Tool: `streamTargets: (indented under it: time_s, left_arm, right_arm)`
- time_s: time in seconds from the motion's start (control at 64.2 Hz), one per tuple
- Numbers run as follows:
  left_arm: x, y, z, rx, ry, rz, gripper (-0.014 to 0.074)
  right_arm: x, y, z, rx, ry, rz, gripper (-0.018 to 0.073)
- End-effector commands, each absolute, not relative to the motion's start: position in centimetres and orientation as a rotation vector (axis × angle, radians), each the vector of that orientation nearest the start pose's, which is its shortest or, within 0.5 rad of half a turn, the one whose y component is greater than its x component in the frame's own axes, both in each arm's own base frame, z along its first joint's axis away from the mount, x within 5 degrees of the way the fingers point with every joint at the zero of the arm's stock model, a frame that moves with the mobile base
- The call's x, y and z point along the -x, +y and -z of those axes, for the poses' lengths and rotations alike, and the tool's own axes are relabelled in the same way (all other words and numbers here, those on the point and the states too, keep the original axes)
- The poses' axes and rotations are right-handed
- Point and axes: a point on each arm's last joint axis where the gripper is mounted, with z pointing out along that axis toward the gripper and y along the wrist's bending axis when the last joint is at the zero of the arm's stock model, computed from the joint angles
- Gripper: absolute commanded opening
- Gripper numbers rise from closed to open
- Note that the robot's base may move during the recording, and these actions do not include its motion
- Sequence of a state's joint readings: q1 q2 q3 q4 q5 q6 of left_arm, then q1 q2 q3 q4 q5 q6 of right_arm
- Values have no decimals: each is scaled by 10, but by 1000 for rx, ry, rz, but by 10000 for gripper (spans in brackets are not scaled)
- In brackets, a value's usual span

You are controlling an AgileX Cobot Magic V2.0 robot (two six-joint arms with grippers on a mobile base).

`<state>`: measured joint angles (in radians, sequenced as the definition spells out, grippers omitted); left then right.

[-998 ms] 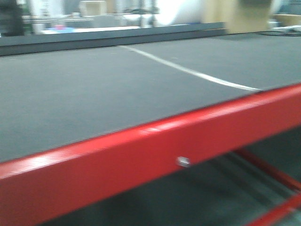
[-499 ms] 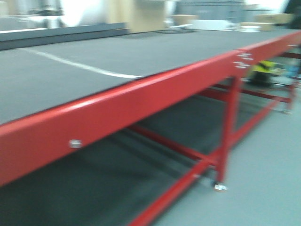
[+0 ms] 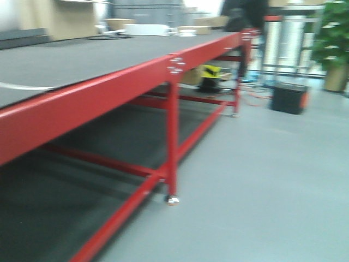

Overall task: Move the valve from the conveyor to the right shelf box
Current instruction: 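Drive away from the conveyor holding both valves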

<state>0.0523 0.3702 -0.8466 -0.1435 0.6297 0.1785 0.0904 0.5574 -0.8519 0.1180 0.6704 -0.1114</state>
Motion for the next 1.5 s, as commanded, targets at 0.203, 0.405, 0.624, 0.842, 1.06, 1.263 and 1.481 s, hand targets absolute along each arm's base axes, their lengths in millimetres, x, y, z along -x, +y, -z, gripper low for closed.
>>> streamTargets:
  time_s: [0.203,0.405,0.624,0.842,1.06,1.263,1.481]
  left_arm:
    - [-40,-6,-414,-63,1575,-5,-111]
    - [-40,-6,-414,-63,1575,-5,-111]
    - [-40,-6,-414,-63,1575,-5,-111]
    - [-40,-6,-414,-63,1575,-5,-111]
    - [-40,-6,-414,-65,1575,-4,-111]
    - [-40,-6,-414,-65,1575,-4,-111]
    - [-40,-6,-414,-65,1575,-4,-111]
  right_arm:
    - [-90,14,-403,145,1761,-105,-155]
    - [-90,14,-403,145,1761,-105,-155]
    - [-90,14,-403,145,1761,-105,-155]
    - [-90,14,-403,145,1761,-105,-155]
    - [-90,14,-403,145,1761,-105,-155]
    - [-90,14,-403,145,1761,-105,-155]
    - [-90,14,-403,145,1761,-105,-155]
